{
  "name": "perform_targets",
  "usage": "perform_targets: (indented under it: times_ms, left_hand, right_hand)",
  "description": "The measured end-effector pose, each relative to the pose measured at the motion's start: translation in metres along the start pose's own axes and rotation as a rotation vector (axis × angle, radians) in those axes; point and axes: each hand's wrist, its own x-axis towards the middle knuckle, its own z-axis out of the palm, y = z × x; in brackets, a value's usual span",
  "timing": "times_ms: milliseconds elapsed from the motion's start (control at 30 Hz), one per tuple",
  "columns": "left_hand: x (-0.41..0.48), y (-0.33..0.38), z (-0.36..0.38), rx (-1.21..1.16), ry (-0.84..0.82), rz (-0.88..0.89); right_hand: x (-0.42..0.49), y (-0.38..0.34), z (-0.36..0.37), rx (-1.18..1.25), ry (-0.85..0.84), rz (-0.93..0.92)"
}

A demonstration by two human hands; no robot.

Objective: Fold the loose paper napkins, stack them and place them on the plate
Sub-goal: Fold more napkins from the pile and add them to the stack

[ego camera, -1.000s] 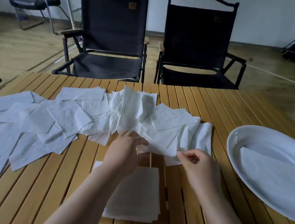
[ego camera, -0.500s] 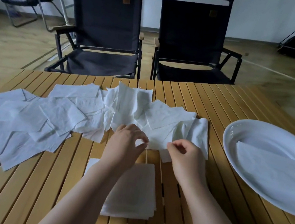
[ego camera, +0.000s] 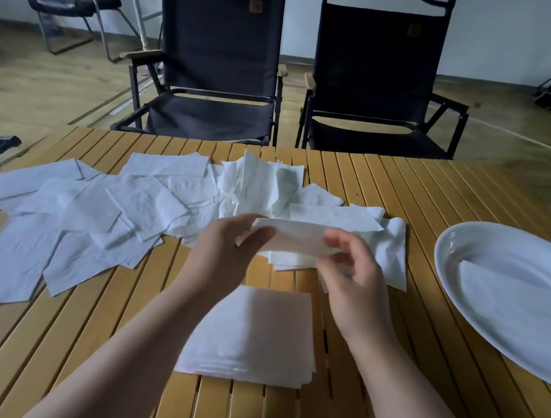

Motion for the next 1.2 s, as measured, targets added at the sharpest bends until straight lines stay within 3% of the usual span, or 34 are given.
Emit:
perform_targets:
  times_ms: [100,200,333,467,833,1000,1200]
  left_hand:
    - [-0.006,0.000,-0.018,-0.241,-0.003,-0.055]
    - [-0.013,-0.001,-0.032,-0.426,-0.041,-0.117]
    - [-0.018,-0.010,-0.043,-0.498,-0.110,-0.171]
    - [-0.021,-0.014,-0.050,-0.547,-0.143,-0.240]
    - [-0.018,-0.010,-0.055,-0.426,-0.143,-0.323]
    - [-0.017,-0.014,-0.064,-0.411,-0.271,-0.439]
    - [-0.021,-0.030,-0.066,-0.133,-0.435,-0.516]
  right_hand:
    - [0.004,0.002,-0.004,0.023,0.011,0.028]
    - [0.007,-0.001,-0.005,0.212,-0.142,0.121]
    - [0.006,-0.004,-0.001,0.369,-0.293,0.151]
    - [0.003,-0.007,0.005,0.374,-0.222,0.112]
    - [0.003,-0.006,0.002,0.187,-0.177,0.096]
    - [0.002,-0.012,-0.009,0.107,-0.270,0.174]
    - [-0.004,-0.001,-0.011,-0.210,-0.402,0.264]
